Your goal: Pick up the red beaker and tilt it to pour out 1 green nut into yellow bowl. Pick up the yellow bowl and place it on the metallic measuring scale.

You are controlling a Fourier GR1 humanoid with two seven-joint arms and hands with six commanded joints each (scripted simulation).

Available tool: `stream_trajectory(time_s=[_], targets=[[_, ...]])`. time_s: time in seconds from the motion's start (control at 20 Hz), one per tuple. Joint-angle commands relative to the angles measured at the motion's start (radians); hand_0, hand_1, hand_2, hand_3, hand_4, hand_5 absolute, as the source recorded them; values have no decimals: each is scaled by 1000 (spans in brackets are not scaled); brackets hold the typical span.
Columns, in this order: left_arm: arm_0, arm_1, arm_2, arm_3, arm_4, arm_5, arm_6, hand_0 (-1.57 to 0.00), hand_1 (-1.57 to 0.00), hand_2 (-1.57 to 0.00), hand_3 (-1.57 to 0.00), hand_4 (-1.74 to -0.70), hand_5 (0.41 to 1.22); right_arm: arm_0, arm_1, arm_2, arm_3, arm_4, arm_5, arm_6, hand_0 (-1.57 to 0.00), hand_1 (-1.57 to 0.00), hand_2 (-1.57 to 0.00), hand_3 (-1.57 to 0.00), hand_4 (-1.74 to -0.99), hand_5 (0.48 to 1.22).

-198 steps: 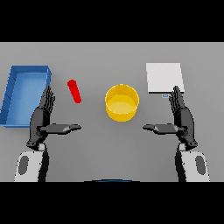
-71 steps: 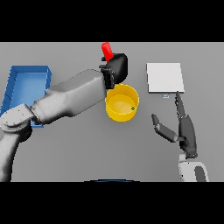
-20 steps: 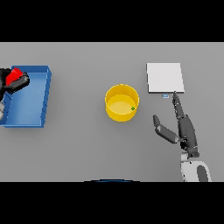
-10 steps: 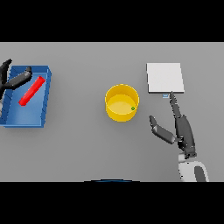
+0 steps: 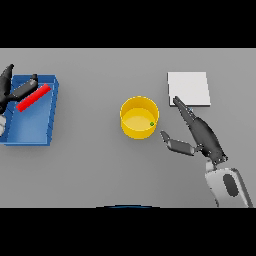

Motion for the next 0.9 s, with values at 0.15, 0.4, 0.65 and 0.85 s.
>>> stream_trajectory(time_s=[0.15,0.4,0.65,0.85], targets=[[-3,-6,-7,9,-5,-5,-9,-3,-3,-3,-2,-795,708,-128,-96,92,47,168,55,27,1,1,1,1,-1279,671],[-3,-3,-6,17,0,-17,-20,0,0,0,0,-795,721,-275,-161,191,131,279,138,-26,1,1,1,1,-1269,662],[-2,-3,-16,5,-9,-11,-16,1,1,1,1,-799,720,-380,-162,258,224,316,216,-53,1,1,1,1,-1276,670],[-8,-3,-8,19,-1,-15,-11,1,1,1,1,-794,717,-465,-139,308,307,339,255,-84,1,1,1,1,-1255,686]])
